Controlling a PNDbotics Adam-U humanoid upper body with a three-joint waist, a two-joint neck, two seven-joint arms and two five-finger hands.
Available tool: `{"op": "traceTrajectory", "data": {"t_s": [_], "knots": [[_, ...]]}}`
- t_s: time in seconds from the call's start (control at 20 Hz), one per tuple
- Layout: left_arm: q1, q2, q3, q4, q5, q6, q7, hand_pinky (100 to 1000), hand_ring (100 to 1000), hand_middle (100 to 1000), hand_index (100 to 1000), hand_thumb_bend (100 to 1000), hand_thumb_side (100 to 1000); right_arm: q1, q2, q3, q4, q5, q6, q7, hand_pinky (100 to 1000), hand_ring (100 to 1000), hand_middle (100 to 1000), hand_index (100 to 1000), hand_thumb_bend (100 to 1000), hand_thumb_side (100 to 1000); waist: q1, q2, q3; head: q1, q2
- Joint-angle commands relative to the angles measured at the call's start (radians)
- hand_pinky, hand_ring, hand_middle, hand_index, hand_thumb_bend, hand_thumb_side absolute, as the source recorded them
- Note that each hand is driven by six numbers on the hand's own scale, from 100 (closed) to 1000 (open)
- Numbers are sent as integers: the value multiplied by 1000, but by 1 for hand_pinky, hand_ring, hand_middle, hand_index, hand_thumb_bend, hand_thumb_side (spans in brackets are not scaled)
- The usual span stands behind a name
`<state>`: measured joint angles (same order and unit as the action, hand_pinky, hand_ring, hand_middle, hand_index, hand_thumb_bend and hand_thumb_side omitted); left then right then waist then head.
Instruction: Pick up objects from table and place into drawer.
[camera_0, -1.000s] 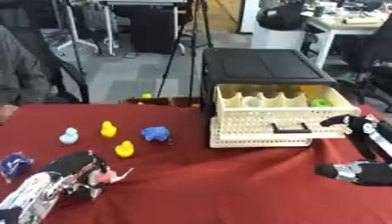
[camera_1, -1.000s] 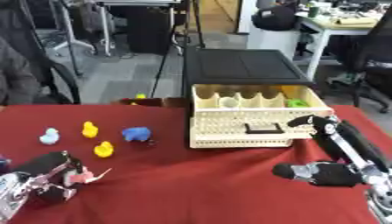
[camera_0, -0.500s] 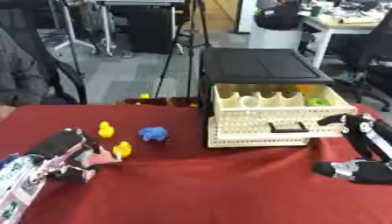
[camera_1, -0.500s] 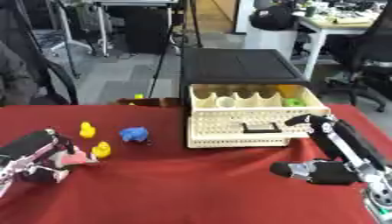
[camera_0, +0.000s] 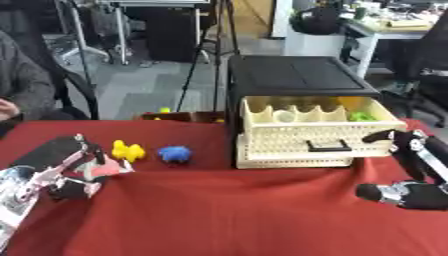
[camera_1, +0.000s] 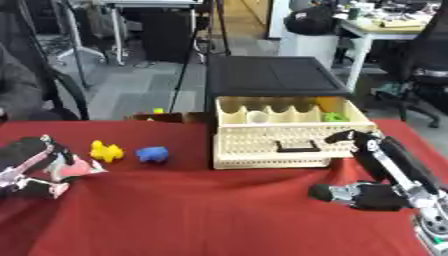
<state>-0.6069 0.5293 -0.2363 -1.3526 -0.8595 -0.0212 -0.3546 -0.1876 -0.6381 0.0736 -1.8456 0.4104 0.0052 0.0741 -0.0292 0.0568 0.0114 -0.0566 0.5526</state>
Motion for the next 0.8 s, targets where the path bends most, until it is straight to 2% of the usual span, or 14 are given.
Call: {"op": "traceTrajectory", "data": {"t_s": [0.05,0.8], "knots": [[-15,46,24,-15,1,7,1,252,100,100,256,232,100,-9,-23,-10,-24,-1,2,-2,100,100,100,770,1000,814,1,-13,1,-4,5],[-15,47,22,-11,-7,18,-7,249,100,100,249,239,100,-10,-23,-8,-26,0,5,-1,100,100,100,770,1000,814,2,-14,2,-7,7]]}}
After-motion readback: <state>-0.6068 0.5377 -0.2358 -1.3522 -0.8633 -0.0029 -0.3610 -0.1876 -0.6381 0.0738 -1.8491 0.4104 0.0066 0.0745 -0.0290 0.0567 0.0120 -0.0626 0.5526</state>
